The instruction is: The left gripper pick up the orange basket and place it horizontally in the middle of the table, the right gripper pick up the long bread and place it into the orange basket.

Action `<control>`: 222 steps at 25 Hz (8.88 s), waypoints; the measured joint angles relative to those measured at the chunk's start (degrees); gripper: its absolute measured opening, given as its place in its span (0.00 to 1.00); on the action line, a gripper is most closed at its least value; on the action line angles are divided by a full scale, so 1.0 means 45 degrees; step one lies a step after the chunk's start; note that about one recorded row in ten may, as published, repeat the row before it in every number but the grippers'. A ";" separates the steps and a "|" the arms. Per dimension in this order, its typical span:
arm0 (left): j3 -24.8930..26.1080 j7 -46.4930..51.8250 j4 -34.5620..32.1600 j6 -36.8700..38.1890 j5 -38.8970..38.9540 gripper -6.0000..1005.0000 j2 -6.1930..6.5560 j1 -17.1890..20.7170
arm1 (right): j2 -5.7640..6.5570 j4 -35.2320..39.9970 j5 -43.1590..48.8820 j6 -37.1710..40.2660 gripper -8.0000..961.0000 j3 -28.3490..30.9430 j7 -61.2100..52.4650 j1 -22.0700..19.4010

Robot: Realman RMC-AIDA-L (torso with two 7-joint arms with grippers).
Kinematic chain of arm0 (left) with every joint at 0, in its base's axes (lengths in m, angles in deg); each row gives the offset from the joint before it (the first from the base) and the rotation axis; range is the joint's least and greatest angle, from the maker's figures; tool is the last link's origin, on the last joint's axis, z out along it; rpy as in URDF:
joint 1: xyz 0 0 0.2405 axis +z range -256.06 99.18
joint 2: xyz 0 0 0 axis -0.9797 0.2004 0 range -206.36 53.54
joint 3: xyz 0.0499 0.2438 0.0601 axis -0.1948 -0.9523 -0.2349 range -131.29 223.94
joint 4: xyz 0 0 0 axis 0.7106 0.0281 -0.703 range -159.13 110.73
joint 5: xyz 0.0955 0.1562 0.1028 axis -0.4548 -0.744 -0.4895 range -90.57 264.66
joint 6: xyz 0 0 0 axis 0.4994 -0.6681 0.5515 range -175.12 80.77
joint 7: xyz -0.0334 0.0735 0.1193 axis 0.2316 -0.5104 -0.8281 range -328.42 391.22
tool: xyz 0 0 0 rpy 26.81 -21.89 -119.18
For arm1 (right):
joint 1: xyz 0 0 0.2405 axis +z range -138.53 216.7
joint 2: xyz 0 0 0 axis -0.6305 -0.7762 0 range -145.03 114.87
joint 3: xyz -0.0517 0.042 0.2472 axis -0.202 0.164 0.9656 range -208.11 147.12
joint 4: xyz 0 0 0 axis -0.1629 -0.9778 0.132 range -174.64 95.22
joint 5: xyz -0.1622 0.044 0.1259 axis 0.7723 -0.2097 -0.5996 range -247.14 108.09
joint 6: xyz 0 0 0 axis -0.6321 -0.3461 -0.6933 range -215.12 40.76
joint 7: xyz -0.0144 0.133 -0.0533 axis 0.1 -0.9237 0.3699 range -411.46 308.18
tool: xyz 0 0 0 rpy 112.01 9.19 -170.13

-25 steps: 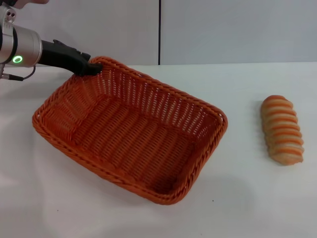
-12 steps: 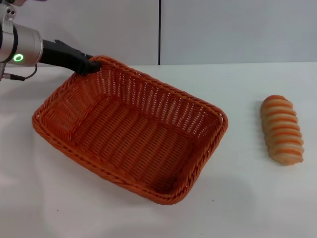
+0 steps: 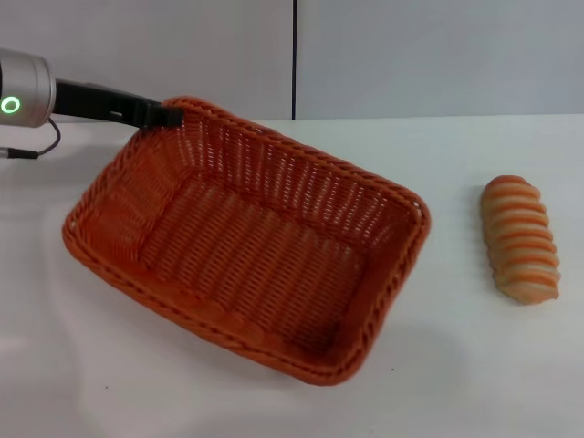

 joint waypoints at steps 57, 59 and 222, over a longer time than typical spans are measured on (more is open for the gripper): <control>0.1828 0.2009 -0.0451 0.3440 0.2070 0.65 0.0370 0.1876 | 0.1409 0.2851 0.2975 0.1367 0.75 -0.2674 -0.5623 0.0113; 0.2632 0.0514 -0.0351 0.3429 0.2988 0.77 0.0323 0.2033 | 0.1956 0.4998 0.5629 0.3148 0.75 -0.2768 -0.8618 0.0308; 0.2658 -0.5088 0.2622 0.0128 0.9476 0.81 0.0268 0.1272 | 0.0378 0.5701 0.8236 0.3500 0.66 -1.0827 -0.9202 0.6060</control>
